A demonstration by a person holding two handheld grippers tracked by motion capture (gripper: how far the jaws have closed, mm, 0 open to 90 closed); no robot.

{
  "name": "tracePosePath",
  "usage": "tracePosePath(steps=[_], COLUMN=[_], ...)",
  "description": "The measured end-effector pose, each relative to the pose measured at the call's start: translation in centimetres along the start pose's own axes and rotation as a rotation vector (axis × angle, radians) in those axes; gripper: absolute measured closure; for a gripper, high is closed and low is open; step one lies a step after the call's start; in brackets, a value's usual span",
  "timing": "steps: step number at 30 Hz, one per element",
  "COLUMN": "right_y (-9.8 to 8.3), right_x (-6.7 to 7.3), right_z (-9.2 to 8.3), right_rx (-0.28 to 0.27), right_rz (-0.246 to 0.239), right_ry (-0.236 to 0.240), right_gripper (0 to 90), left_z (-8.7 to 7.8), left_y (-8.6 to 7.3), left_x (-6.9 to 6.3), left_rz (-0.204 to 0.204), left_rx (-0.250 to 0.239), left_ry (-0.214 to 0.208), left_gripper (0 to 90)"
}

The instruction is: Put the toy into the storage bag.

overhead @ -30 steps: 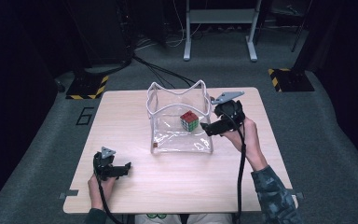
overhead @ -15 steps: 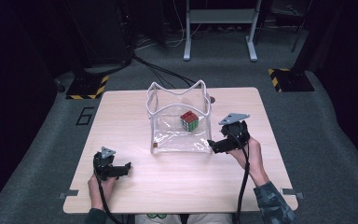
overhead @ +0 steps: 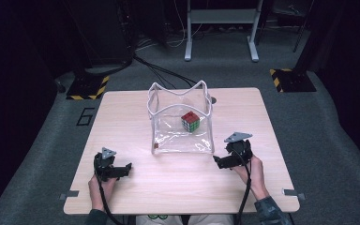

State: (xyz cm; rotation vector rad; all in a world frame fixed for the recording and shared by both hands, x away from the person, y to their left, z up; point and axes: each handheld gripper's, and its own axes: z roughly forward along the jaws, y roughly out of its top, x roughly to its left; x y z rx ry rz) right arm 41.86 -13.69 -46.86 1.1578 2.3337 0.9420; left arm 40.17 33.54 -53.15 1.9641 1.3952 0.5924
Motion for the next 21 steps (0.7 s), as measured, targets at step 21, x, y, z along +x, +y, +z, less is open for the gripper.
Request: tracePosePath(steps=[21], right_y=[-5.4], right_x=[0.4], right_z=[3.1], right_rx=[0.0], right_rz=[0.081], right_ry=[-0.036], right_gripper=[0.0], left_z=[0.0], left_y=[0.0], left_x=[0.0], left_rz=[0.002], left_rx=[0.001], left_ry=[0.001], left_gripper=[2.6])
